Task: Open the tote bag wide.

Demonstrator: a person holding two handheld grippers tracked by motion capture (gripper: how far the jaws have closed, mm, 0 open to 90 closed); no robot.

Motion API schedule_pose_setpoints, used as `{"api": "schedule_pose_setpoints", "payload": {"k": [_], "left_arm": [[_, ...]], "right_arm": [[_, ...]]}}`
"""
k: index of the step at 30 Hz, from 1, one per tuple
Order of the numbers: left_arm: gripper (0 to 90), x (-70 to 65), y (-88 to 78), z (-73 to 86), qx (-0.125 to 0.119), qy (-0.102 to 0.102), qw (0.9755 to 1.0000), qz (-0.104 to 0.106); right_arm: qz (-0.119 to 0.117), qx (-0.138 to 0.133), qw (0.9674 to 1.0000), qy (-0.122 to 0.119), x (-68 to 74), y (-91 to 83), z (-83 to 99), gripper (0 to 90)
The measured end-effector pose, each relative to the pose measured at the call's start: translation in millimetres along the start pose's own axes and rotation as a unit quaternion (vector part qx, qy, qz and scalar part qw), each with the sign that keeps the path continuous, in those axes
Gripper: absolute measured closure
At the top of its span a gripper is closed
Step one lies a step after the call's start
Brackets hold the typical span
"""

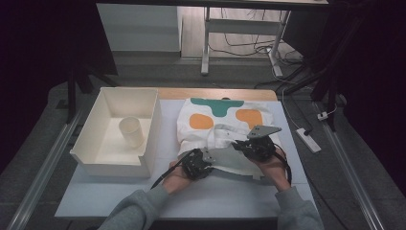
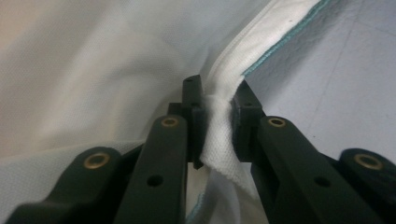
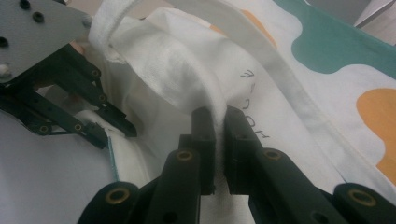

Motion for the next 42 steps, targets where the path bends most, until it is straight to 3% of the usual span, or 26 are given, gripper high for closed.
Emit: {"api": "schedule_pose_setpoints", "payload": {"k": [13,17,22,31,40,42], "left_arm": [[80.2,-13.0,-13.6,-4.8,-0.028,0.018,0.999,0.029],[80.3,-23.7,-26.6,-6.1,-0.041,0.03,0.9977,0.046],[80.3,-33.0,-38.2,-4.3,-0.052,0.04,0.9965,0.051],[80.3,-45.7,-67.5,-2.2,-0.085,0.047,0.9927,0.072],[80.3,-48.6,-75.2,-1.6,-0.095,0.051,0.9918,0.069],[80.3,-53.4,-84.1,-4.3,-0.104,0.057,0.9905,0.069]], "right_arm": [[0.01,-0.002,0.9999,0.003,-5.7,-5.0,-0.9,83.8],[0.015,-0.005,0.9999,-0.002,-6.0,-11.2,-5.3,83.7],[0.016,-0.011,0.9998,-0.006,-4.5,-18.1,-12.0,83.7],[0.013,-0.034,0.9991,-0.022,5.8,-38.7,-32.1,83.6],[0.01,-0.033,0.9992,-0.018,5.9,-39.2,-32.4,83.6],[0.009,-0.036,0.9992,-0.016,6.8,-41.5,-34.1,83.7]]}}
Point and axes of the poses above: each handheld gripper's, and its own axes: y roughly forward along the jaws, z roughly out of its underside, x roughly to its left, the point moved 9 cm from there along y, roughly forward along the jaws, and after that the axes turned 11 degrees about z, right-handed, at the moved point
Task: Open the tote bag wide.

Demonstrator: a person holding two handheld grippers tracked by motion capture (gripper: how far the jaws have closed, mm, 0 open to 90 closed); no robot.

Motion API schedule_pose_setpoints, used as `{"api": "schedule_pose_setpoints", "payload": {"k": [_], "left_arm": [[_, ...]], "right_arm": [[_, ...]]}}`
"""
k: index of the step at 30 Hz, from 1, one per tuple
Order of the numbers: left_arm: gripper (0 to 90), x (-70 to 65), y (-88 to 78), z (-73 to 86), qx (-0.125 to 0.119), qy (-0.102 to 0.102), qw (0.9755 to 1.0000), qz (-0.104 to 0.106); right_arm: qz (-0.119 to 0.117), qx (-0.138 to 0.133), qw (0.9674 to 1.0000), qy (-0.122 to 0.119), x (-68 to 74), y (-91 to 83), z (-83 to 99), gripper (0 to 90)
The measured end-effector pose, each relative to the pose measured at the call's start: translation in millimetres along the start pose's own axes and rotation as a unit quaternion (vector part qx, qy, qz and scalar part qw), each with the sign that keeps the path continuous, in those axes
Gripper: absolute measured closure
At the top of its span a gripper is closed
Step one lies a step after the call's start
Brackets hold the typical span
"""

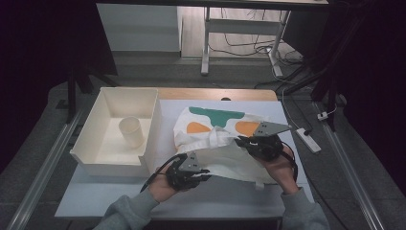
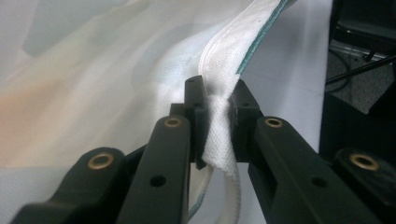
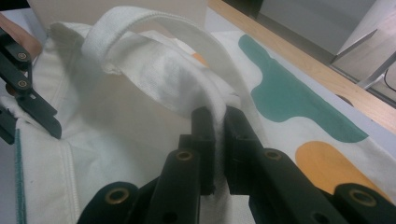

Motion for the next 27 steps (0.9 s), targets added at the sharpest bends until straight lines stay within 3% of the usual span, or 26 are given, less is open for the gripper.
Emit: {"api": "schedule_pose_setpoints", "payload": {"k": [1,5,7,8,11,15,21,27], "left_arm": [[80.3,0.0,0.0,0.0,0.0,0.0,1.0,0.0],[80.3,-16.5,-33.6,-16.9,-0.04,0.023,0.9989,-0.001],[80.3,-19.5,-40.3,-20.4,-0.049,0.028,0.9984,-0.004],[80.3,-24.0,-50.8,-25.9,-0.062,0.035,0.9974,-0.007],[80.3,-25.6,-56.3,-28.7,-0.069,0.039,0.9968,-0.009],[80.3,-22.0,-52.5,-25.9,-0.068,0.031,0.9972,-0.005],[80.3,-16.1,-38.0,-18.4,-0.049,0.021,0.9985,0.006],[80.2,-14.9,-34.8,-16.1,-0.04,0.012,0.9991,0.006]], "right_arm": [[-0.001,-0.002,1.0,0.0,1.3,-2.0,-2.0,83.6],[0.0,-0.019,0.9998,-0.008,8.1,-16.4,-17.8,83.6],[0.002,-0.026,0.9996,-0.01,9.7,-20.9,-22.5,83.6],[0.002,-0.041,0.9991,-0.012,12.4,-29.1,-31.0,83.6],[0.004,-0.054,0.9985,-0.01,11.7,-34.3,-36.0,83.6],[0.004,-0.051,0.9987,0.004,5.6,-29.3,-31.5,83.6],[0.011,-0.018,0.9992,0.033,-11.4,1.3,-5.7,83.5],[0.028,0.001,0.999,0.036,-22.3,21.3,2.0,83.5]]}}
Point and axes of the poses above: each handheld gripper's, and its own axes: y roughly forward along the jaws, z roughly out of its underside, x roughly to its left, the point moved 9 cm from there along y, roughly forward along the jaws, and after that the axes turned 11 degrees about z, right-handed, at the moved point
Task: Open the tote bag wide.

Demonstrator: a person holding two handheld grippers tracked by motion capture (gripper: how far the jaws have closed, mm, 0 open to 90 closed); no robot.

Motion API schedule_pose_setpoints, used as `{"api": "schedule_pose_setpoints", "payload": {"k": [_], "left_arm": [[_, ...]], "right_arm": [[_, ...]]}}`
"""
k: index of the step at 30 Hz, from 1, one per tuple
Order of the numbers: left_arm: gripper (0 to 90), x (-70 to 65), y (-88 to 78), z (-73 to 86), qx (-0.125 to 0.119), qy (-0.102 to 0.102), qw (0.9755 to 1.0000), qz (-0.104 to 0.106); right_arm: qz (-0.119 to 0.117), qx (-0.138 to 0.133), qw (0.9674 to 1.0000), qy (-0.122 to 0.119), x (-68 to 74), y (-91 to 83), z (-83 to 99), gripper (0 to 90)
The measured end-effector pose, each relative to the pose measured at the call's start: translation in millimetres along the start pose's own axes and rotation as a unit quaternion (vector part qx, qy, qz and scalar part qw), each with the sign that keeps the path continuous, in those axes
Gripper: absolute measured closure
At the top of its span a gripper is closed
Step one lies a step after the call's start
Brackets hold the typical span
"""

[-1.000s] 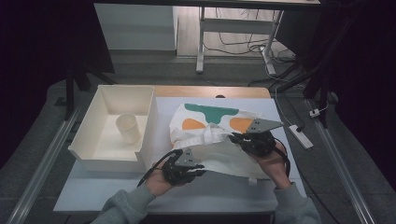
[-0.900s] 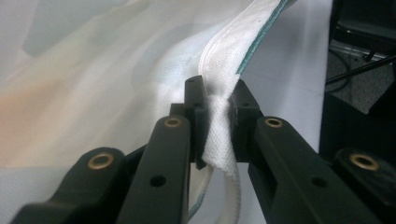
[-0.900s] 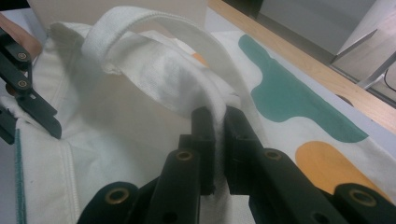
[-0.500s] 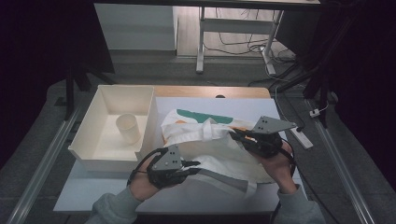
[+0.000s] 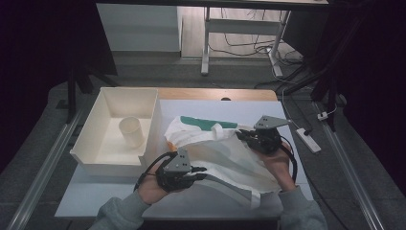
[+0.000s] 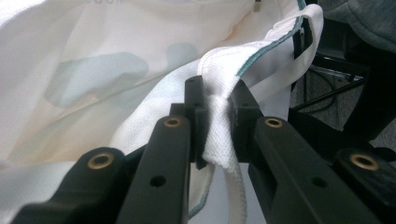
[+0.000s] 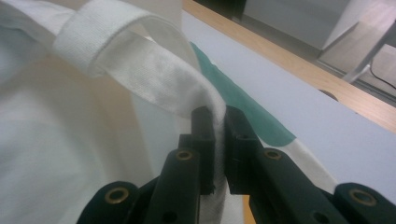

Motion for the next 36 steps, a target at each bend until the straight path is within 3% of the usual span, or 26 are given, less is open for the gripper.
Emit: {"api": "schedule_pose_setpoints", "payload": {"k": [15,25,36], "left_arm": [[80.3,1.1,12.6,11.1,0.025,-0.012,0.9995,0.014],[80.1,1.0,19.0,15.7,0.036,-0.017,0.999,0.018],[79.9,1.2,24.9,19.3,0.046,-0.018,0.9986,0.018]], "right_arm": [[0.01,0.064,0.9979,-0.003,-13.2,42.0,27.5,83.3],[0.028,0.088,0.9956,-0.016,-31.2,68.0,35.1,83.3],[0.043,0.092,0.9948,-0.011,-43.1,89.4,39.5,83.3]]}}
Point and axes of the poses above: each handheld gripper's, and its own axes: y roughly forward along the jaws, z roughly out of its underside, x roughly to its left, the point moved 9 cm from there along y, roughly forward along the jaws, and after that the axes turned 11 degrees about z, right-handed, at the moved point
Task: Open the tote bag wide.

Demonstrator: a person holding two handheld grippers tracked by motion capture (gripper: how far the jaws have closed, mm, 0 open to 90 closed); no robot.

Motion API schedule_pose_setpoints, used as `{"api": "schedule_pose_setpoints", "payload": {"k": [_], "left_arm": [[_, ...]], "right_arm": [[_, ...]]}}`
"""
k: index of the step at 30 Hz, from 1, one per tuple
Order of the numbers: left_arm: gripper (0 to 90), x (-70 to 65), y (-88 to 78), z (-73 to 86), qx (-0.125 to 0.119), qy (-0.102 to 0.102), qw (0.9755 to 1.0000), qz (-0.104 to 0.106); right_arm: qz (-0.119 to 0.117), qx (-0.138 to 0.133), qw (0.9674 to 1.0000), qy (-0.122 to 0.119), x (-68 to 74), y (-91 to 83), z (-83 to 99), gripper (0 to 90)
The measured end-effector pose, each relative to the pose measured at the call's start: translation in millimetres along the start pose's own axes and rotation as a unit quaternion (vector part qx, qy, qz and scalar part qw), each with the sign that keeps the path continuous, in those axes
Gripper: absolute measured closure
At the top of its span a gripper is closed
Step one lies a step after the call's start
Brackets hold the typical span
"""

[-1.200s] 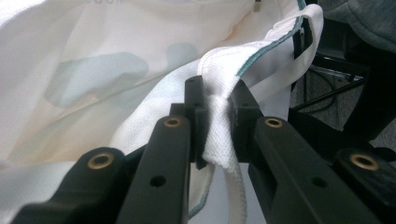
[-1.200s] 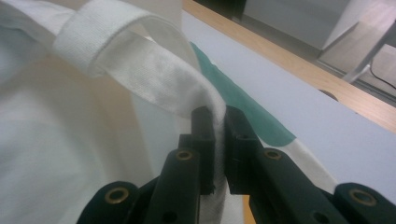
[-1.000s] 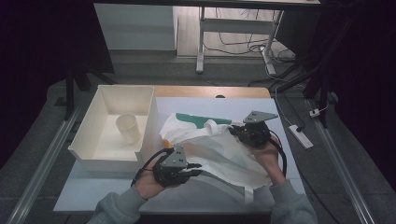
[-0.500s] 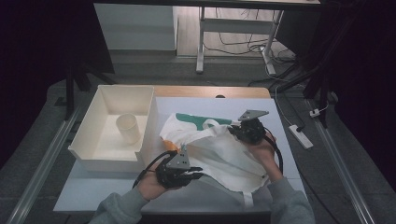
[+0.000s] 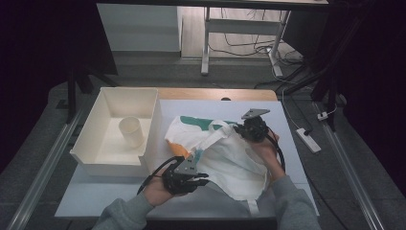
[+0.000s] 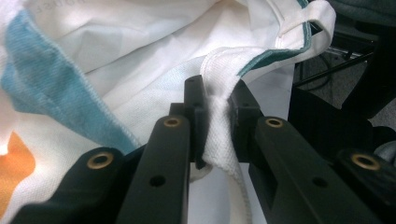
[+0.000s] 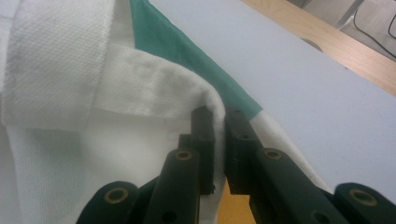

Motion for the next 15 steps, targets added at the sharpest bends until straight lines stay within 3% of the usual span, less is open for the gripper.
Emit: {"api": "schedule_pose_setpoints", "payload": {"k": [9,15], "left_arm": [[79.8,3.9,1.4,3.1,0.004,-0.006,1.0,0.0],[79.7,5.2,2.1,3.8,0.003,-0.009,1.0,0.002]], "right_arm": [[-0.002,0.015,0.9999,0.001,2.3,18.3,7.2,83.3],[-0.001,0.018,0.9998,0.0,3.6,19.7,8.2,83.2]]}}
Point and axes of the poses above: each handheld gripper's, and its own axes: y roughly forward along the jaws, z roughly out of its underside, x roughly to its left, the point moved 9 cm from there along y, roughly forward along the jaws, and after that the axes turned 11 degrees about z, right-handed, at the moved point
